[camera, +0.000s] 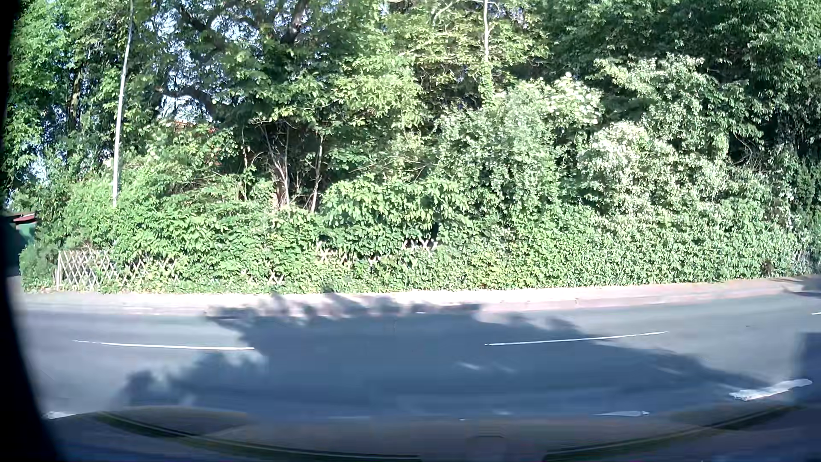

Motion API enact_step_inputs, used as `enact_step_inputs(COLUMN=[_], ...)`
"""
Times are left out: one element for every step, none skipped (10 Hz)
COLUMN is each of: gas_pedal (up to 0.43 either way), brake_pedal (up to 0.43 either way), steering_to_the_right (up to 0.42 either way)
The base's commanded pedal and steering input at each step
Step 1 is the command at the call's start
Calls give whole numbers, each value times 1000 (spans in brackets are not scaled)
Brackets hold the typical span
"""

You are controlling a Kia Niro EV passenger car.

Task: Follow the waypoints while adhering to traffic rules and regulations

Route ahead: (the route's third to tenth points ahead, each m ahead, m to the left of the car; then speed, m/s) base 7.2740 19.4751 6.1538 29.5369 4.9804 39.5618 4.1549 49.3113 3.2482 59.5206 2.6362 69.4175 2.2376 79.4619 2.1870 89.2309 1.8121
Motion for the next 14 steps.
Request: enact_step_inputs(gas_pedal=[0, 0, 0, 0, 0, 0, 0, 0, 0, 0, 0, 0, 0, 0], brake_pedal=[256, 256, 250, 250, 268, 305, 317, 323, 317, 299, 280, 280, 274, 280], steering_to_the_right=[6, -16, -36, -50, -65, -83, -103, -125, -139, -140, -140, -137, -131, -127])
